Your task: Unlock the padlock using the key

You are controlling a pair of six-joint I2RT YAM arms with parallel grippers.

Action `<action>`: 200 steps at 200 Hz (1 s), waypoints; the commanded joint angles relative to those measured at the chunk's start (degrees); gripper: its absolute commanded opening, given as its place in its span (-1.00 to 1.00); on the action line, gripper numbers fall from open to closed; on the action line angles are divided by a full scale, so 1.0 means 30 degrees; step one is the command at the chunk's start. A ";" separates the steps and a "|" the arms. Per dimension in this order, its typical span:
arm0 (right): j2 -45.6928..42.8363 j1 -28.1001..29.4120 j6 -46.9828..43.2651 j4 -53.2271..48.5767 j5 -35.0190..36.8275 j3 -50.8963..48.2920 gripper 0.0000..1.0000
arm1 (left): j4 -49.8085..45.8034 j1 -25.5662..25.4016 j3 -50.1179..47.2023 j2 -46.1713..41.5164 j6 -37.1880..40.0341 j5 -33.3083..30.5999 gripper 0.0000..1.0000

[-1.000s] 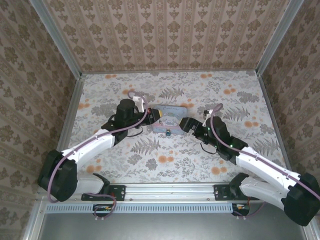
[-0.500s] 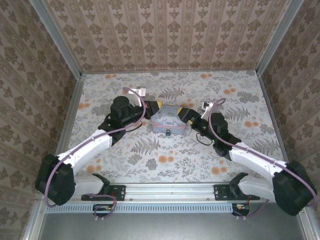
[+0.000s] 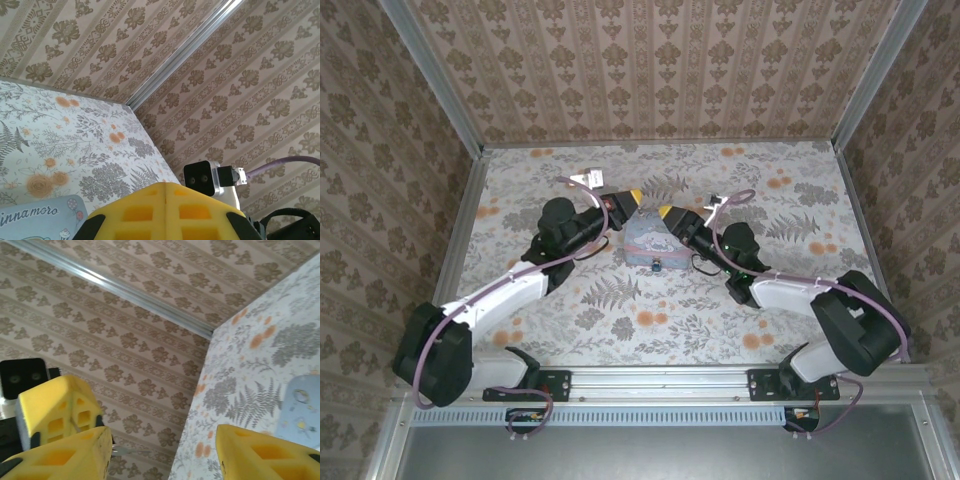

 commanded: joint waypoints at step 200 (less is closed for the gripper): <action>0.2357 0.1299 0.0602 0.4362 -0.1441 0.1679 -0.28 | 0.2506 -0.0556 -0.0567 0.0953 -0.2103 -0.0900 -1.00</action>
